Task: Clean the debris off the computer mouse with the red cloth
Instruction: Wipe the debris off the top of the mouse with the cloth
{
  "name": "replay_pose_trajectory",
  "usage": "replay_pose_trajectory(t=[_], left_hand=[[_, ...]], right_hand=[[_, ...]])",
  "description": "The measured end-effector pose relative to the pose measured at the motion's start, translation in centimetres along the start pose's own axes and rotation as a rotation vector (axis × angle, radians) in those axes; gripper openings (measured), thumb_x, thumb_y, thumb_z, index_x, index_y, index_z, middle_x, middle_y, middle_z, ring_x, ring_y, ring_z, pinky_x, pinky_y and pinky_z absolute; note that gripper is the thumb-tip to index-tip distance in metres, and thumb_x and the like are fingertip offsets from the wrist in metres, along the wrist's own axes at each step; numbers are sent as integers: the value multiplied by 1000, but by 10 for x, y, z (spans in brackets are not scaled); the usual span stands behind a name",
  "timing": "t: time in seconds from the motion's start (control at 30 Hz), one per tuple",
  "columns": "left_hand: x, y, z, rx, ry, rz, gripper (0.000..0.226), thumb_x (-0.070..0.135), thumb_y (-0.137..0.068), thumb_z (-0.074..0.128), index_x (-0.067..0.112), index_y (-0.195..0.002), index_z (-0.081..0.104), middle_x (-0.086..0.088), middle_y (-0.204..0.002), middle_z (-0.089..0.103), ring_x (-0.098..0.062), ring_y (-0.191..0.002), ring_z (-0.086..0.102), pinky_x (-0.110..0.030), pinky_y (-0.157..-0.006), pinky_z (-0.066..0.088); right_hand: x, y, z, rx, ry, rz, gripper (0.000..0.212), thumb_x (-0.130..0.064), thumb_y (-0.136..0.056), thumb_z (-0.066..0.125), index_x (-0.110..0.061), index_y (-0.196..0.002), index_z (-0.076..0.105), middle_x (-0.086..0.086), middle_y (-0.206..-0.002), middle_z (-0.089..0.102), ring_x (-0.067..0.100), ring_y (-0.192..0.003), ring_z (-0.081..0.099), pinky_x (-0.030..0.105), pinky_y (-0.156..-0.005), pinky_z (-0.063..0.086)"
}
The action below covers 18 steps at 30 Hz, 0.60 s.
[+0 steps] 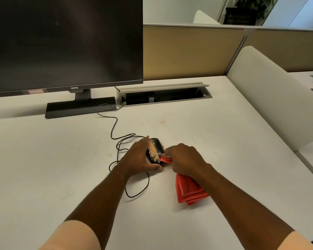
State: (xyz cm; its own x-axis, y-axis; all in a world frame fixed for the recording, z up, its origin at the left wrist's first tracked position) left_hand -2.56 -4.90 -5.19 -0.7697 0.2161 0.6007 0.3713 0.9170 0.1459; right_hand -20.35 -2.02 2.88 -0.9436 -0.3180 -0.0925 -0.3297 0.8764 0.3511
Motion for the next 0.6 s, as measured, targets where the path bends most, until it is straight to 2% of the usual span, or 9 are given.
replay_pose_trajectory(t=[0.13,0.23,0.4,0.5,0.6], left_hand=[[-1,0,1,3,-6,0,137,82,-52,68,16,-154,4,-5,-159,22,-23,-144,22,-38,-117,24],[-1,-1,1,5,-12,2,138,83,-51,67,15,-154,5,-5,-159,23,-24,-144,24,-38,-117,25],[-1,-1,1,9,-3,-3,139,85,-49,67,15,-153,7,-5,-158,25,-22,-142,25,-38,-116,27],[-1,-1,1,8,1,-5,138,84,-50,67,15,-153,6,-5,-158,25,-22,-143,25,-39,-116,27],[-2,-1,2,5,-5,0,137,84,-52,65,15,-154,5,-6,-159,23,-23,-144,23,-41,-117,26]], right_hand=[[3,3,-1,-44,54,-12,54,-14,-79,59,-33,-129,59,-3,-130,61,26,-116,54,39,-88,49],[7,3,-4,-8,41,22,48,-14,-77,58,-30,-122,63,-3,-126,63,26,-114,56,40,-88,50],[3,-4,-9,121,-51,56,63,-10,-78,60,-32,-135,53,-7,-146,48,28,-120,50,39,-88,45],[-2,-5,-4,104,-36,26,62,-10,-79,60,-33,-136,51,-8,-146,47,28,-118,50,38,-87,46],[-2,-1,3,65,-58,13,62,-10,-80,58,-32,-137,51,-6,-149,44,28,-125,48,40,-94,46]])
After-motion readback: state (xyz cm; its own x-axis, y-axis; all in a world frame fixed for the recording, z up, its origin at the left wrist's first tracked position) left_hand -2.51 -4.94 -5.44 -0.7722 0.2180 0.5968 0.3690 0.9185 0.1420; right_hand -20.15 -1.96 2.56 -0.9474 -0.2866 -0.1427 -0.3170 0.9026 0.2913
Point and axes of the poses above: each hand's wrist, its own y-axis away from the middle knuckle, its own z-axis out of the palm, x = y × z, the point moved 2 cm from there along -y, towards the middle knuckle
